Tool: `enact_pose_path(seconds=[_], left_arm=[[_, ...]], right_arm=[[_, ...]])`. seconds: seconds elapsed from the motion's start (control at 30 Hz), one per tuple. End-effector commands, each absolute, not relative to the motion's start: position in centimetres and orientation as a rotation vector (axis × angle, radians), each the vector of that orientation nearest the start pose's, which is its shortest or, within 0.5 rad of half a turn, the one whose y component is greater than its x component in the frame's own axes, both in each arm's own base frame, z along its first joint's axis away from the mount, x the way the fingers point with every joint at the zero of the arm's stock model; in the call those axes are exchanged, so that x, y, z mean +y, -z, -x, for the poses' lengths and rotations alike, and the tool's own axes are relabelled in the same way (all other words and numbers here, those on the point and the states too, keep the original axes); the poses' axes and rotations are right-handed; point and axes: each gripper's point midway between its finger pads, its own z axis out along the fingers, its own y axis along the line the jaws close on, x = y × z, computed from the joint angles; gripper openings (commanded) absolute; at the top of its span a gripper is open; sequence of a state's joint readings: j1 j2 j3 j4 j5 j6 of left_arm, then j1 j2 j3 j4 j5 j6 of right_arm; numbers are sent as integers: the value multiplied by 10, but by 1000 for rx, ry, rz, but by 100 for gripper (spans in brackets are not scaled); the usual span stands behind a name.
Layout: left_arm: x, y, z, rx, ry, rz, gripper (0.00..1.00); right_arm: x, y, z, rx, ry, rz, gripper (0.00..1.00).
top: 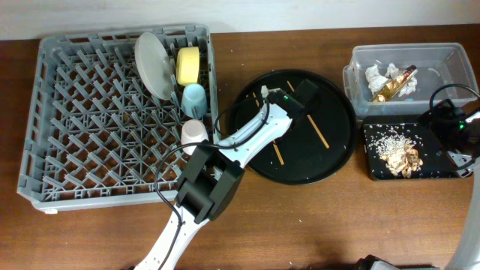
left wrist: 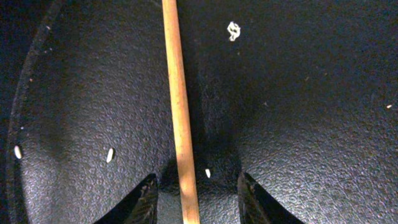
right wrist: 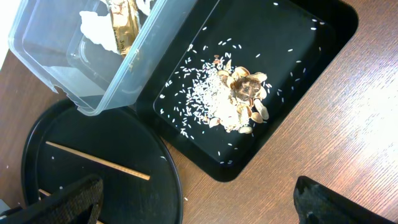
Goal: Sort waste into correct bins and load items into the dishwasher rack
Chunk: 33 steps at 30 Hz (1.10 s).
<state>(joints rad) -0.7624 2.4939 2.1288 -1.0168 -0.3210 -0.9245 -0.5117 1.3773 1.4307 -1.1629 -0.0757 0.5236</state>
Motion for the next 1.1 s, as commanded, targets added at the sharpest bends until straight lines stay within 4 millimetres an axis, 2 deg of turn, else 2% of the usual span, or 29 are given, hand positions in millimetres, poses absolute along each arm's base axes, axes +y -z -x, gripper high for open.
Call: enact_pose_path(seconds=[0.0, 0.07, 0.1, 0.17, 0.2, 0.23, 0.3, 0.33, 0.37, 0.4, 0.43, 0.47, 0.5, 0.53, 0.57, 0.6, 0.63, 0.67, 0.7, 0.73, 0.8, 0.87, 0.9, 0.97, 1.0, 1.07], left_arm=[[-331, 16, -378, 2973, -23, 260, 13], [-329, 18, -365, 3048, -14, 261, 11], [-328, 18, -363, 3053, -23, 260, 3], [-327, 15, -367, 3048, -16, 270, 1], [-324, -1, -376, 3037, 1, 265, 1], [-325, -26, -392, 3000, 41, 144, 1], [-317, -104, -427, 2828, 69, -192, 1], [-304, -142, -437, 2756, 48, -279, 1], [-280, -189, -442, 2691, 28, -291, 1], [-257, -221, -442, 2659, 21, -311, 1], [-218, -251, -435, 2656, -14, -309, 1], [-165, -265, -422, 2710, -106, -227, 1], [-131, -268, -420, 2744, -148, -189, 1], [-113, -266, -424, 2766, -137, -139, 1], [-80, -253, -428, 2816, -176, -42, 1], [-56, -231, -427, 2887, -214, 24, 1], [-43, -211, -425, 2940, -238, 60, 1], [-31, -181, -422, 3009, -267, 88, 1], [-26, -123, -416, 3087, -295, 95, 1], [-30, -106, -414, 3107, -264, 94, 1], [-36, -96, -413, 3121, -210, 95, 1], [-36, -96, -414, 3116, -208, 95, 9], [-36, -96, -414, 3114, -208, 95, 21], [-41, -100, -415, 3109, -204, 80, 57], [-44, -106, -415, 3101, -202, 68, 63], [-49, -134, -421, 3046, -182, 57, 65]], right_arm=[[-147, -233, -285, 2318, -95, -1304, 99], [-147, -233, -285, 2318, -95, -1304, 98], [-147, -233, -285, 2318, -95, -1304, 98], [-147, -233, -285, 2318, -95, -1304, 99], [-147, -233, -285, 2318, -95, -1304, 98], [-147, -233, -285, 2318, -95, -1304, 98], [-147, -233, -285, 2318, -95, -1304, 98], [-147, -233, -285, 2318, -95, -1304, 98], [-147, -233, -285, 2318, -95, -1304, 98], [-147, -233, -285, 2318, -95, -1304, 98], [-147, -233, -285, 2318, -95, -1304, 98], [-147, -233, -285, 2318, -95, -1304, 98], [-147, -233, -285, 2318, -95, -1304, 98], [-147, -233, -285, 2318, -95, -1304, 98], [-147, -233, -285, 2318, -95, -1304, 98], [-147, -233, -285, 2318, -95, -1304, 98], [-147, -233, -285, 2318, -95, -1304, 99], [-147, -233, -285, 2318, -95, -1304, 98], [-147, -233, -285, 2318, -95, -1304, 99], [-147, -233, -285, 2318, -95, -1304, 98], [-147, -233, -285, 2318, -95, -1304, 98], [-147, -233, -285, 2318, -95, -1304, 98], [-147, -233, -285, 2318, -95, -1304, 98], [-147, -233, -285, 2318, -95, -1304, 99], [-147, -233, -285, 2318, -95, -1304, 98], [-147, -233, -285, 2318, -95, -1304, 98]])
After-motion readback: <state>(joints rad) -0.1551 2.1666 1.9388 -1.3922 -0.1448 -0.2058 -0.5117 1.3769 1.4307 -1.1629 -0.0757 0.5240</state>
